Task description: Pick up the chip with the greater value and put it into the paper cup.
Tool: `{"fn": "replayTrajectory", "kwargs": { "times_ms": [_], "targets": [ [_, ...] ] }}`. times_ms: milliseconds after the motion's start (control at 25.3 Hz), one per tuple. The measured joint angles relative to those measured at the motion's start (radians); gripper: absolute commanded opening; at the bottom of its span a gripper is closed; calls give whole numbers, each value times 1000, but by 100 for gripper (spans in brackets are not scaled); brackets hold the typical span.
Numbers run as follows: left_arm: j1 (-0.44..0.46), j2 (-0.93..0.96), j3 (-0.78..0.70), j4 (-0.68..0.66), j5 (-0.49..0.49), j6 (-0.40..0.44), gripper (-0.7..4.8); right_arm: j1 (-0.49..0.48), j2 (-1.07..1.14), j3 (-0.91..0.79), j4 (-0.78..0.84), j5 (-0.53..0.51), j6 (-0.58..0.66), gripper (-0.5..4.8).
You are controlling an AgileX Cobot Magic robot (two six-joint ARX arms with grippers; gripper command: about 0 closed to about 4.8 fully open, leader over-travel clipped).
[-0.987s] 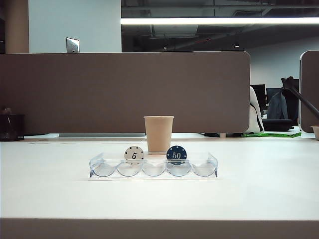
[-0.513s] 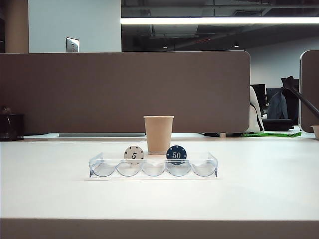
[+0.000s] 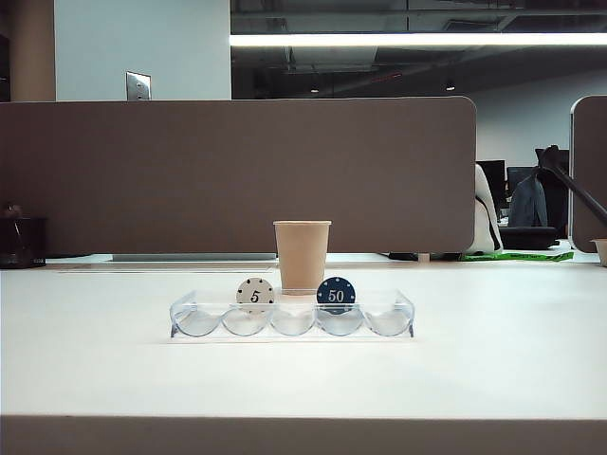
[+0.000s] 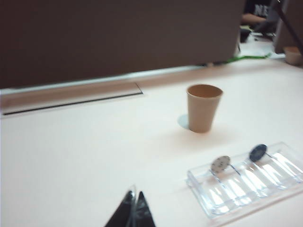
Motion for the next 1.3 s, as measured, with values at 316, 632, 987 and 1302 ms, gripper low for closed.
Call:
{"fn": "replayTrajectory", "kwargs": {
  "times_ms": [316,632,987,1302],
  "targets": [
    [-150,148,64,122,-60,-2,-6,88,457,320,-55,-43,0,-6],
    [-541,317,64,181,-356,0,-6,325,776,535,-54,41,-60,-6],
    [-631,509,64,358,-420,0,-6,425,1062,682,-50,-56,-240,-6],
    [-631,505,64,383,-420,0,-5,425,1190,687,16,-73,-243,-6]
  ]
}}
